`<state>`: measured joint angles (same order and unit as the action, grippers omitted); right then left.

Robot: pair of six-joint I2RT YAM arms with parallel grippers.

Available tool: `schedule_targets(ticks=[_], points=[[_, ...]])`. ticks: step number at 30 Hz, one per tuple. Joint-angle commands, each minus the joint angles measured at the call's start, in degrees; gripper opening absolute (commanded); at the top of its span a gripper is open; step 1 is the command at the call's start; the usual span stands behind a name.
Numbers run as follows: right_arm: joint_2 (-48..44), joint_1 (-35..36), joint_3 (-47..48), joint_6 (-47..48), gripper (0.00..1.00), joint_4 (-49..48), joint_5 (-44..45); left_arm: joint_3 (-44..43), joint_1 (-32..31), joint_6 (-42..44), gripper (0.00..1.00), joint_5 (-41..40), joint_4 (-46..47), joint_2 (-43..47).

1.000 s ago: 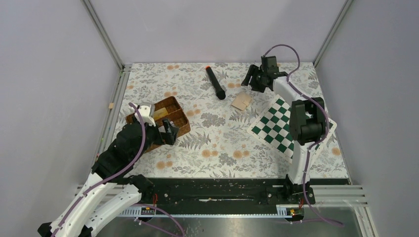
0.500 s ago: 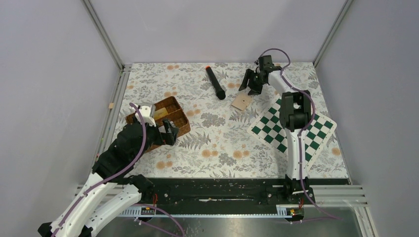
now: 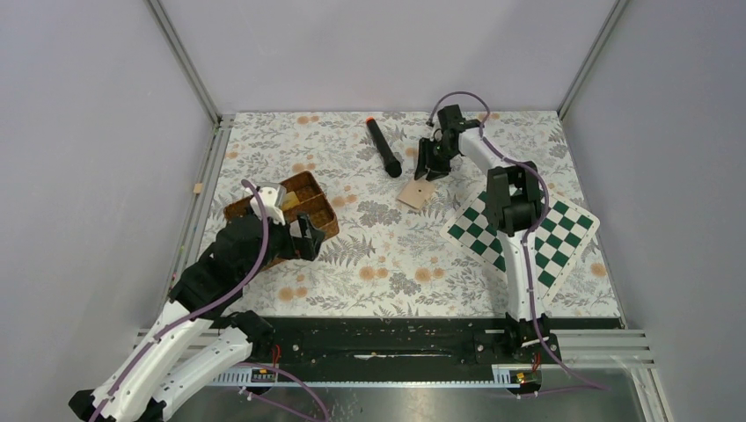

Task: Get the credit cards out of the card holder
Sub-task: Move the card holder to the center of the board.

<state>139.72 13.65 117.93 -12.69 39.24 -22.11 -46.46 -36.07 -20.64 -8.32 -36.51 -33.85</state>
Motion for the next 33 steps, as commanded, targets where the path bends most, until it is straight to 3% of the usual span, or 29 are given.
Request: schedule_targets(ticks=[1,9,15,24,30,33], points=[[-2.7,4.0,-1.4,6.2,0.48,5.6,5.8,-0.8,-0.2,-0.5,0.97,3.2,1.4,-0.6],[-9.1,10.0,-11.1,14.5,0.39,1.9,7.4,-0.2,-0.1,-1.9,0.97,4.4,0.8,1.0],[-16.7,14.6,-23.6,20.5,0.38,-5.2,3.6,-0.8,-0.2,-5.5,0.91,11.2,-0.4,-1.0],[-21.5,23.9,-31.8,30.1,0.37,-4.0,3.7,1.4,-0.3,-9.9,0.89,12.7,0.5,-1.0],[-30.9,25.1,-41.4,23.2,0.36,-14.7,1.8,6.5,-0.9,-13.2,0.84,16.9,4.2,-1.0],[-37.0,25.1,-45.7,16.0,0.47,-18.2,5.1,8.7,-1.2,-15.2,0.83,17.1,6.0,-0.7]])
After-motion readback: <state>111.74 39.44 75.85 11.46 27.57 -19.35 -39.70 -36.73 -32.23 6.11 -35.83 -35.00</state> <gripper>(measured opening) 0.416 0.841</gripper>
